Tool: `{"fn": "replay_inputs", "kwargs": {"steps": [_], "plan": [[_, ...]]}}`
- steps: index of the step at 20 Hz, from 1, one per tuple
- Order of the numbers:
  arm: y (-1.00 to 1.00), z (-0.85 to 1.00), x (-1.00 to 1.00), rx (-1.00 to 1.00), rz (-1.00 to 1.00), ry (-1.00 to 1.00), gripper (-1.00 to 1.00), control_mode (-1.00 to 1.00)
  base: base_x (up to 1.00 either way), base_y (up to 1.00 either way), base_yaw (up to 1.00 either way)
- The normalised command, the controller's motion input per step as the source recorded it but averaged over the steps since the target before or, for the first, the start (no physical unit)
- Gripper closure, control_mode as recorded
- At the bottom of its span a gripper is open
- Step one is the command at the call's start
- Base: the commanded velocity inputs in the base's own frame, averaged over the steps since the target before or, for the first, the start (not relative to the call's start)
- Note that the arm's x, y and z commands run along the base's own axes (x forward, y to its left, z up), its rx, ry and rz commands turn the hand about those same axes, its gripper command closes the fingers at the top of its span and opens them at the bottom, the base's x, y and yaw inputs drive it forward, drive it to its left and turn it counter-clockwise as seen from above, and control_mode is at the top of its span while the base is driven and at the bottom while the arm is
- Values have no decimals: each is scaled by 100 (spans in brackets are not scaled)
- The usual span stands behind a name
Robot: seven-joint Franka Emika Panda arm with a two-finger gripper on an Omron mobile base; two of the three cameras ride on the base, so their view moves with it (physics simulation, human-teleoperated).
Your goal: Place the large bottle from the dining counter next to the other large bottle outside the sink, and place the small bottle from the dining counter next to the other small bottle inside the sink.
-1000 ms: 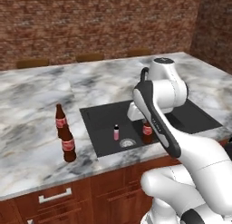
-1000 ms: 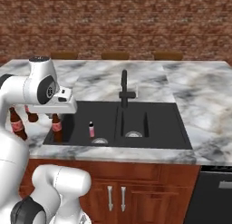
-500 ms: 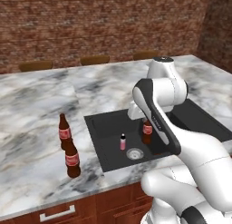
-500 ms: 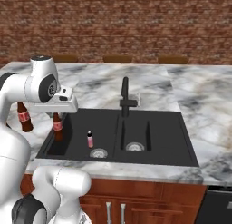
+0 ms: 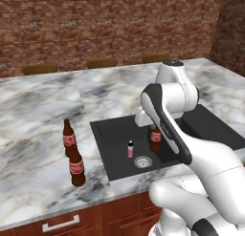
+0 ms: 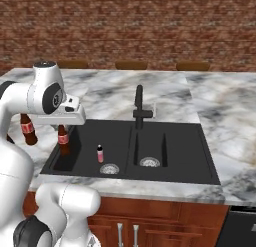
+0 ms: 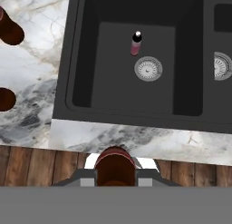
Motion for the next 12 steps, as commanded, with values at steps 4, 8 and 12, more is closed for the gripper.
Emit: {"fn": "replay_inputs", "kwargs": {"steps": [4,8,12], "plan": [[0,0,0,0,0,0,100,100,0,0,0],[0,0,0,0,0,0,100,100,0,0,0],[12,-4,9,0,-1,1,100,-100,0,0,0]]}}
